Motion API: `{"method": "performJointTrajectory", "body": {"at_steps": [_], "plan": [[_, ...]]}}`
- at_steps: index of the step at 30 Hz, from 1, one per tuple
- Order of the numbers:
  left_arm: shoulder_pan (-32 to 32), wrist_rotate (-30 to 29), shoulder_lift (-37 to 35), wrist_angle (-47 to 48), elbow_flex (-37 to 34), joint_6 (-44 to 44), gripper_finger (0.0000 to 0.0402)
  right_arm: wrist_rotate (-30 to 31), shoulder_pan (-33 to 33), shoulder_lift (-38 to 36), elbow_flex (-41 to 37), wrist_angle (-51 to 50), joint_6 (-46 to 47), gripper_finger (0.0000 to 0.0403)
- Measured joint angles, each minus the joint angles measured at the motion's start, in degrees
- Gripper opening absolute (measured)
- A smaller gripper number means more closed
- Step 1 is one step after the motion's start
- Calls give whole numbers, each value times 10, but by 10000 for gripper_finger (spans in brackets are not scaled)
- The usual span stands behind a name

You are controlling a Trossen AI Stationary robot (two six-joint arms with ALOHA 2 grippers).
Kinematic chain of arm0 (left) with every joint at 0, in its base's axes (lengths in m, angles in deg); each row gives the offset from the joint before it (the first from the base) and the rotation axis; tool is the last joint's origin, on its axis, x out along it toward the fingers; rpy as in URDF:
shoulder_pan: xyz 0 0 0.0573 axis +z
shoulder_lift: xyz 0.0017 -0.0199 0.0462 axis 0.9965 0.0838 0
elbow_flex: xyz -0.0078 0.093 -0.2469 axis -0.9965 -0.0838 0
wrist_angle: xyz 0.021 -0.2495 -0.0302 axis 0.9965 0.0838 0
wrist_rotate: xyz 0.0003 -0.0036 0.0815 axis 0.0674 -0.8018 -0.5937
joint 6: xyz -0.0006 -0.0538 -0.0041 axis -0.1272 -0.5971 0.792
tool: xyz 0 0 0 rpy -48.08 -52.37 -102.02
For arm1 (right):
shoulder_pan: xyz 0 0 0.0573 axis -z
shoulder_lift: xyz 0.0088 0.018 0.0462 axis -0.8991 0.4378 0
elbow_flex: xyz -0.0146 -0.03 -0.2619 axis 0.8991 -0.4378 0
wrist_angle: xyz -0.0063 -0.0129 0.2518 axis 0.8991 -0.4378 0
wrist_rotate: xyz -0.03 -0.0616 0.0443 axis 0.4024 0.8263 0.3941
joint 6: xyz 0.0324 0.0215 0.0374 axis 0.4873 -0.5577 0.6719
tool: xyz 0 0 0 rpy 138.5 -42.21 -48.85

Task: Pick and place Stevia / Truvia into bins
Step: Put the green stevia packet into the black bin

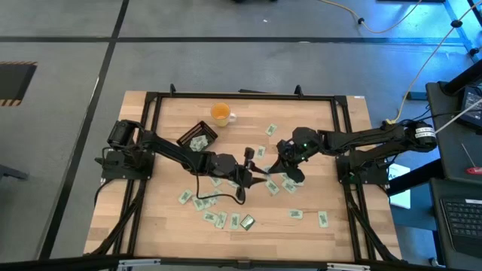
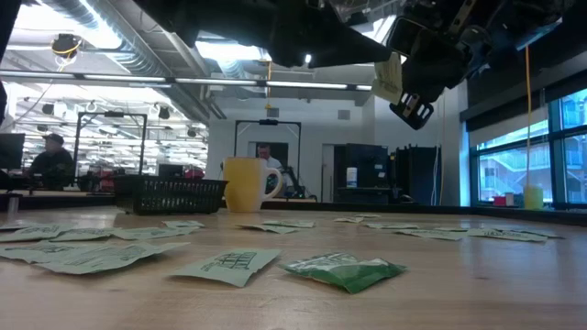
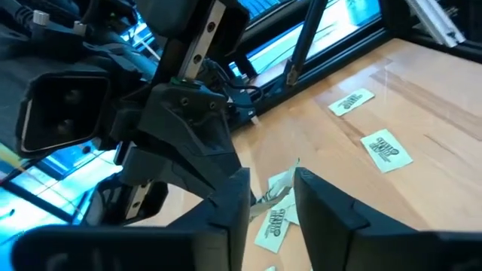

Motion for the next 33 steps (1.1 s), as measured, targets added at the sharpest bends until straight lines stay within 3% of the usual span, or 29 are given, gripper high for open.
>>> {"method": "performJointTrajectory", "body": {"at_steps": [15, 22, 33], "plan": [[0, -11, 0, 7, 0, 28, 21, -1, 0, 0, 0, 1, -3, 0], [0, -11, 0, 15, 0, 24, 5, 0, 0, 0, 0, 0, -65, 3], [0, -11, 0, 45, 0, -18, 5, 9, 1, 0, 0, -22, -109, 106]]}}
